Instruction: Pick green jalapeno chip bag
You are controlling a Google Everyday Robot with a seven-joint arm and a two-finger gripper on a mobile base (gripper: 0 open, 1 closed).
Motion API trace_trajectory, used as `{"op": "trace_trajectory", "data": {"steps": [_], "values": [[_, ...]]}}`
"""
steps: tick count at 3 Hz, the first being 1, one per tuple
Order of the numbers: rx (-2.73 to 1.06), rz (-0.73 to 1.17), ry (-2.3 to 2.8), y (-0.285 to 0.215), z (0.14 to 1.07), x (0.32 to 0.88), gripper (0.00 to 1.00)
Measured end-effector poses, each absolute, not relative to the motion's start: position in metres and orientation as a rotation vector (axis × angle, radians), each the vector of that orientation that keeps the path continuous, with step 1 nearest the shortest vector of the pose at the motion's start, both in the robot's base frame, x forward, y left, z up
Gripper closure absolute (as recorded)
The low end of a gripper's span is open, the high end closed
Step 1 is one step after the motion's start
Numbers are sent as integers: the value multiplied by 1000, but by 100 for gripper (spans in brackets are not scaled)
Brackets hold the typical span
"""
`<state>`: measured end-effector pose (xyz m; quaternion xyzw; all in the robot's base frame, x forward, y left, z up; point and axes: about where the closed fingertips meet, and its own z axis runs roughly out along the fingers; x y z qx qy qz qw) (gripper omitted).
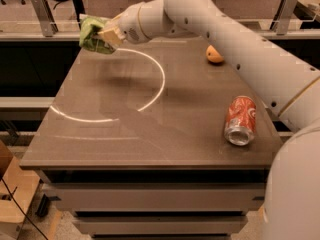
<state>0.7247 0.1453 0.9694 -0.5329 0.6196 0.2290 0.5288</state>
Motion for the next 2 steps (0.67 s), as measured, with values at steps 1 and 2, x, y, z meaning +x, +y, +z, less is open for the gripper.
{"op": "trace_trajectory", "data": {"steps": [1, 2], "values": [[-1298, 444, 1400, 119, 1035, 719, 100], [-1293, 440, 1391, 118, 1043, 719, 100]]}}
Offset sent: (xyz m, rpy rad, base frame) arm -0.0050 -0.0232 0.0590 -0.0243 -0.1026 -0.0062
